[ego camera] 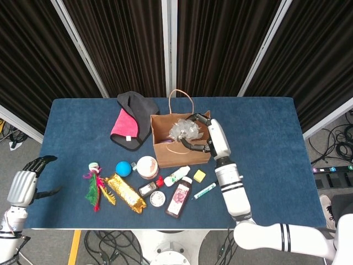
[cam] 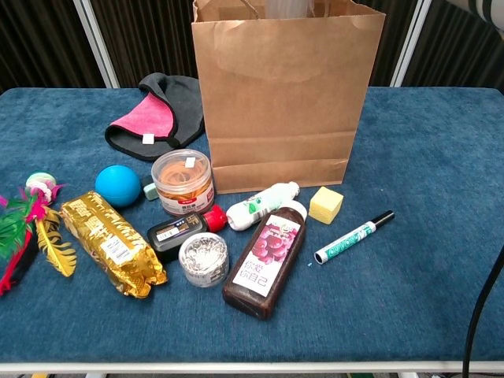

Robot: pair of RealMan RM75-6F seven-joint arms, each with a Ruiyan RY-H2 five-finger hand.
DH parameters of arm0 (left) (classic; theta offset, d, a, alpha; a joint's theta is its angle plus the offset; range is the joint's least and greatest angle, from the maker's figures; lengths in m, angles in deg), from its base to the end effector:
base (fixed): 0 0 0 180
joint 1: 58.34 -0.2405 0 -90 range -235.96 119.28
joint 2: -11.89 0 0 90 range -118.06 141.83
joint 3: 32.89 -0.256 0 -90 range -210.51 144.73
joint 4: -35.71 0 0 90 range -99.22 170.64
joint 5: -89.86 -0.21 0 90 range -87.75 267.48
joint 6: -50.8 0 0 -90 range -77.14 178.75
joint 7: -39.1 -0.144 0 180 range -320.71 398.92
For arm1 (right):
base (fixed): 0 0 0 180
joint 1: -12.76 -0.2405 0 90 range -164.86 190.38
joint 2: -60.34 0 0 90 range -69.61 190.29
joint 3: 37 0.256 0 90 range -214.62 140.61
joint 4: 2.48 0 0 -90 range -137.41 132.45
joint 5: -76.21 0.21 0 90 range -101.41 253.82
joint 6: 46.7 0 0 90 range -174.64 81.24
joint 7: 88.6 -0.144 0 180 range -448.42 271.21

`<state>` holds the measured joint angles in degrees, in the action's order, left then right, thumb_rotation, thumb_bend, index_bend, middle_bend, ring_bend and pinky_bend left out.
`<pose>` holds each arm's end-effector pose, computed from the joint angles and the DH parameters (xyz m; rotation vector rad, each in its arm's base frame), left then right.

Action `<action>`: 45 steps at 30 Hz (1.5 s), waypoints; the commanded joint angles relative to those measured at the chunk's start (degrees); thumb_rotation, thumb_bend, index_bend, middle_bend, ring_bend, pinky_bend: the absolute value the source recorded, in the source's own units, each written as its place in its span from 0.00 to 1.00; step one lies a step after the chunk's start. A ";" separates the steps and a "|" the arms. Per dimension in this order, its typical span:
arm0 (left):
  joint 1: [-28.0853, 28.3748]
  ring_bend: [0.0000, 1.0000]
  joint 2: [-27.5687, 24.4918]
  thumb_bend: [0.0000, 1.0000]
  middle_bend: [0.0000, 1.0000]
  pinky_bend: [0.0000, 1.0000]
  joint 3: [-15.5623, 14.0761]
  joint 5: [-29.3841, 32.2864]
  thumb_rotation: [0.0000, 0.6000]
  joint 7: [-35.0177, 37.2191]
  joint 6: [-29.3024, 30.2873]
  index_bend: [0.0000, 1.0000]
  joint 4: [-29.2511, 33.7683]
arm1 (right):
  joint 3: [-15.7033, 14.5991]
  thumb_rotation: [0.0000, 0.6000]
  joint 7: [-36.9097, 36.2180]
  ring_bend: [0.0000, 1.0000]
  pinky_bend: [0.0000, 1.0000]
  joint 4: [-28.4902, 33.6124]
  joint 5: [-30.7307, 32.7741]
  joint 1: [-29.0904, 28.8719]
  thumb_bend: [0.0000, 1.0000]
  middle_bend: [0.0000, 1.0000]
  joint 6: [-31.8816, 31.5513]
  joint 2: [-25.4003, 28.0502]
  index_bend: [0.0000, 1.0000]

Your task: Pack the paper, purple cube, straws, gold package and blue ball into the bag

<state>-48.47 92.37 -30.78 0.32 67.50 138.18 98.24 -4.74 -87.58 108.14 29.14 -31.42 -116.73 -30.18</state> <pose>-0.3513 0.2142 0.1159 -1.3685 -1.0159 -1.2079 -0.0181 -0.3392 0.0585 1.1759 -1.6703 1.7434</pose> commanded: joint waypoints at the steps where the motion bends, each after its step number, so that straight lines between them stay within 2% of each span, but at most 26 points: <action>1: -0.02 0.25 0.00 0.07 0.35 0.28 0.03 0.06 1.00 0.13 0.01 0.29 -0.07 | -0.92 1.00 -1.75 0.03 0.00 -1.00 -2.90 -0.36 0.00 0.23 2.06 0.65 0.13; 4: -0.09 0.25 0.00 0.07 0.35 0.28 -0.03 0.04 1.00 0.25 0.07 0.29 -0.18 | -1.14 1.00 -2.46 0.00 0.00 -1.42 -4.53 -0.36 0.00 0.19 1.96 0.64 0.08; 12: -0.09 0.25 -0.16 0.07 0.35 0.28 -0.10 -0.02 1.00 0.17 0.04 0.29 0.12 | -0.49 1.00 -4.81 0.00 0.00 -0.73 -9.45 0.35 0.00 0.20 0.05 1.50 0.07; 19: 0.04 0.25 -0.28 0.07 0.35 0.28 -0.41 -0.16 1.00 -0.18 -0.55 0.29 0.75 | -0.93 1.00 -6.51 0.00 0.00 1.87 -19.06 2.42 0.00 0.20 -1.52 6.12 0.07; 22: 0.16 0.25 -0.35 0.07 0.35 0.28 -0.69 -0.32 1.00 -0.47 -1.00 0.29 0.90 | -2.65 1.00 -0.13 0.01 0.00 2.19 -26.10 4.14 0.01 0.21 -4.92 9.92 0.07; 25: 0.43 0.25 -0.48 0.07 0.35 0.28 -0.89 -0.32 1.00 -0.81 -1.80 0.29 1.16 | -5.31 1.00 10.62 0.01 0.00 1.81 -32.56 6.59 0.04 0.21 -8.40 14.52 0.07; 26: 0.53 0.25 -0.51 0.07 0.35 0.28 -0.90 -0.29 1.00 -0.96 -2.04 0.29 1.28 | -6.88 1.00 15.32 0.01 0.00 1.83 -34.65 8.02 0.04 0.21 -9.70 16.34 0.07; 29: 0.95 0.25 -0.64 0.07 0.35 0.28 -1.05 -0.41 1.00 -1.41 -2.84 0.29 1.61 | -11.37 1.00 23.33 0.01 0.00 2.35 -38.51 12.59 0.04 0.21 -13.45 19.48 0.07; 33: 1.77 0.25 -1.30 0.07 0.35 0.28 -1.29 -0.84 1.00 -2.35 -4.00 0.29 2.26 | -16.15 1.00 27.16 0.01 0.00 2.30 -38.38 18.49 0.04 0.21 -17.33 21.40 0.07; 37: 2.44 0.25 -2.73 0.07 0.35 0.28 -1.57 -1.08 1.00 -3.85 -5.15 0.29 3.61 | -19.77 1.00 29.76 0.01 0.00 -1.36 -35.16 23.33 0.04 0.21 -19.80 21.15 0.07; 41: 3.02 0.25 -3.97 0.07 0.35 0.28 -2.36 -2.02 1.00 -5.82 -6.05 0.29 3.66 | -21.26 1.00 24.35 0.01 0.00 -1.61 -30.76 25.41 0.04 0.21 -17.33 22.30 0.07; 45: 3.39 0.25 -4.78 0.07 0.35 0.28 -3.27 -2.90 1.00 -6.76 -6.80 0.29 3.18 | -21.65 1.00 23.30 0.01 0.00 -1.35 -30.96 25.89 0.04 0.21 -16.33 23.96 0.07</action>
<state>-45.14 87.62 -34.01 -2.54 60.80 131.43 101.50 -25.86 -63.95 106.70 -2.26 -6.09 -133.82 -7.25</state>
